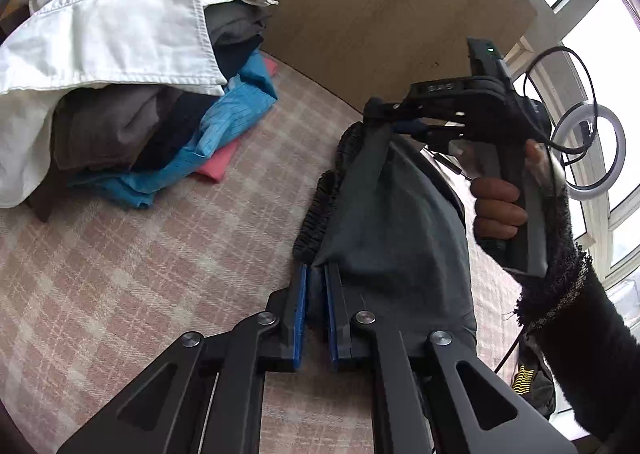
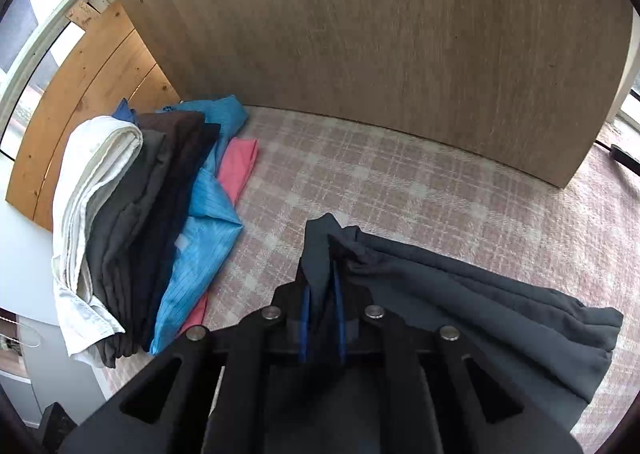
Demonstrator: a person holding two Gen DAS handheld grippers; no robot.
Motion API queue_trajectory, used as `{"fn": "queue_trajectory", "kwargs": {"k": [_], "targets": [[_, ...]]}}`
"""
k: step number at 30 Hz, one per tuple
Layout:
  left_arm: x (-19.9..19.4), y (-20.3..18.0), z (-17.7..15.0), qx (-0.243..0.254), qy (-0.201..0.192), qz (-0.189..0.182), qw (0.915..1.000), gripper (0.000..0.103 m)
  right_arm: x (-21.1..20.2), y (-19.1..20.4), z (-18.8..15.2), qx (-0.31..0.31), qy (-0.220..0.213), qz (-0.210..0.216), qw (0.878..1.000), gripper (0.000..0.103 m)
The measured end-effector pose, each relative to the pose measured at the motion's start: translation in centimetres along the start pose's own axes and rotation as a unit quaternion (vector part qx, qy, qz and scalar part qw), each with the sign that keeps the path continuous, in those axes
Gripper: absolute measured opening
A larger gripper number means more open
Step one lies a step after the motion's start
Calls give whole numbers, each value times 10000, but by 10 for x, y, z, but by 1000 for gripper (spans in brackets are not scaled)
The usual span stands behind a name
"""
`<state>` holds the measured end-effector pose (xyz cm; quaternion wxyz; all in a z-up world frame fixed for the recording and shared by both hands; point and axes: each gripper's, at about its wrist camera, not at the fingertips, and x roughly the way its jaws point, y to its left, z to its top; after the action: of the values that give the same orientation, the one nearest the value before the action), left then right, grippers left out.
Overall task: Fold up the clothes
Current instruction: 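Lay the dark grey trousers flat on the mat and open the right tool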
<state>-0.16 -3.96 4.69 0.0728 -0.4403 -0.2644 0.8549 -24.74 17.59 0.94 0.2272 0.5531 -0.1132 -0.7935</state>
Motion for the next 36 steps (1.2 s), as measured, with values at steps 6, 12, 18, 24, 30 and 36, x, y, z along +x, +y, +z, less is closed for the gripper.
{"fn": "queue_trajectory", "kwargs": {"k": [6,12,18,24,30,36], "targets": [[-42,-22,12,294,-250,330,9987,5,-110,-36,-9,-48,-890,1149,9894,45],[-14,-89,41,1319,-316,374,9900,5,-176,-129,-63,308,-1475,32,9886,45],[71,-103,44,1863,228,1258,9741,7,-139,-199,-105,911,-723,-189,9930,25],[47,-150,11,2507,322,624,9655,2,-137,-211,-120,507,-662,-188,9963,25],[85,-222,-69,3651,1339,-56,9213,11,-124,-211,-114,-420,-672,-560,9953,25],[119,-208,-86,3475,1854,366,9184,10,-110,-194,-105,-1592,-435,-612,9844,25]]}}
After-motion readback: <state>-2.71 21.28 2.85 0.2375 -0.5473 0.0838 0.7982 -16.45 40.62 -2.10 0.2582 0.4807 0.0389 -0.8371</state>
